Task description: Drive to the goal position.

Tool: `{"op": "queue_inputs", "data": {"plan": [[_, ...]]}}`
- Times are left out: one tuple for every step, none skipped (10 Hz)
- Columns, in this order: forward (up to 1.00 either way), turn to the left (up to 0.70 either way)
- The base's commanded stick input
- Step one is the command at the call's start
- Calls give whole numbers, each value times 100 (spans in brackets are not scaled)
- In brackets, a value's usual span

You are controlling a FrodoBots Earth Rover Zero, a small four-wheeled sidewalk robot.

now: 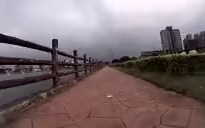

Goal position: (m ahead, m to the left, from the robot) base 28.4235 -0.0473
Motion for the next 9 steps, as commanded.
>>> {"op": "queue_inputs", "data": {"plan": [[100, 0], [100, 0], [100, 0], [100, 0], [100, 0], [100, 0], [100, 0], [100, 0], [100, 0]]}}
